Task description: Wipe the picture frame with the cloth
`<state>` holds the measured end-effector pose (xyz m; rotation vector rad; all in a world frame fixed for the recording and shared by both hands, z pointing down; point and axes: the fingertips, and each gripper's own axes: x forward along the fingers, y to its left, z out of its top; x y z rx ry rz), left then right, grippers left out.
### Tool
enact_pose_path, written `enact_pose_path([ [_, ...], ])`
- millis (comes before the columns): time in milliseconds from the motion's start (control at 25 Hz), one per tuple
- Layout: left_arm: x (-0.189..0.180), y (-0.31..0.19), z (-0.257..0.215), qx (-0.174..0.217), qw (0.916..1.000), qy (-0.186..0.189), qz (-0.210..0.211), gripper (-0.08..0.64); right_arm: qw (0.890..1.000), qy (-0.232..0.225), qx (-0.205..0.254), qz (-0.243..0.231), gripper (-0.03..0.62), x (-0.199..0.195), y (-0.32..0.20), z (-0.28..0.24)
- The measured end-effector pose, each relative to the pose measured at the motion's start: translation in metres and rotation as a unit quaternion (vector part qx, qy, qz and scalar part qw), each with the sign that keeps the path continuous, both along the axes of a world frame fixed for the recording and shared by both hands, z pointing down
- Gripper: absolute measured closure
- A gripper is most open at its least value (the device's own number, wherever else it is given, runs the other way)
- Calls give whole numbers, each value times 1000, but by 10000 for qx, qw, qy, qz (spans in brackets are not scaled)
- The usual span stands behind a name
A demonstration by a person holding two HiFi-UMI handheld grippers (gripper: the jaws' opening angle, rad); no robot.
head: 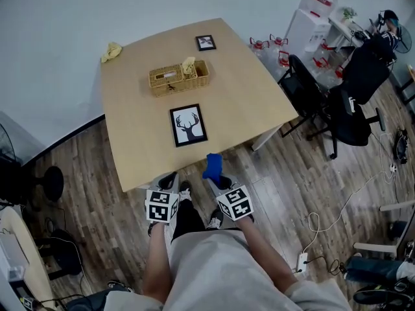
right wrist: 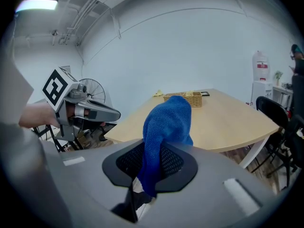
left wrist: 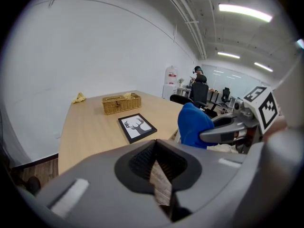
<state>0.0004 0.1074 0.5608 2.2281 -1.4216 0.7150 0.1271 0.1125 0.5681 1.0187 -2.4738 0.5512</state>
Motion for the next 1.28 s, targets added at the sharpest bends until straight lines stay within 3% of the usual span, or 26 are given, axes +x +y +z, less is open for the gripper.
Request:
enact_pose_path([
  [640, -2, -7, -7, 39, 9999, -78, -73, 508, 9993, -285, -102, 206, 538, 14, -15, 1],
  [1280, 6, -7, -2, -14, 10000, -76, -1, 508, 9998, -93, -108, 116, 538, 15, -15, 1],
])
